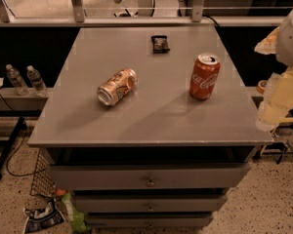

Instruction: Move coke can near orange can

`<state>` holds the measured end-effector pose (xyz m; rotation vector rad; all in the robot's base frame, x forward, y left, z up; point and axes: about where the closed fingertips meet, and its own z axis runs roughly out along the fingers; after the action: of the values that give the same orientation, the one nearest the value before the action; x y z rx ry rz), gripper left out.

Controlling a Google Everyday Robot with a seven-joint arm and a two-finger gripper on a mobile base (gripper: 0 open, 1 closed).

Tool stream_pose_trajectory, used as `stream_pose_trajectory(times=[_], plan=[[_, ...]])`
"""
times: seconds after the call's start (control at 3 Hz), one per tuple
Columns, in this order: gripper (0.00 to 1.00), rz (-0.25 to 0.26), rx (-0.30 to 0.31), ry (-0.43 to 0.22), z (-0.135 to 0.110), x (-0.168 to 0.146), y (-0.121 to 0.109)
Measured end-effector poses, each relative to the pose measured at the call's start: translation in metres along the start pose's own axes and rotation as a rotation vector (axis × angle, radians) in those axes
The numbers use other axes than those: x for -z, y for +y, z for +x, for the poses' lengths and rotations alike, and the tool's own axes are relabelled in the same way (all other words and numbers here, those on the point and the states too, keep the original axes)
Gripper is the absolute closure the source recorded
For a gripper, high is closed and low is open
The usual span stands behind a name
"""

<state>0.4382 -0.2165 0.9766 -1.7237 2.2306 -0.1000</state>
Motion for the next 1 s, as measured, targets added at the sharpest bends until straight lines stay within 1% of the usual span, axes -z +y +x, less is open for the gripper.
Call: stream_pose_trajectory(times=[0.33, 0.67, 1.0], plan=[[0.0, 0.0, 0.0, 0.0, 0.0, 0.0, 0.0], [0.0, 0.058, -0.056, -0.134, -0.012, -0.014, -0.05], [0.0, 0.124, -0.105, -0.215, -0.028, -0.031, -0.099]])
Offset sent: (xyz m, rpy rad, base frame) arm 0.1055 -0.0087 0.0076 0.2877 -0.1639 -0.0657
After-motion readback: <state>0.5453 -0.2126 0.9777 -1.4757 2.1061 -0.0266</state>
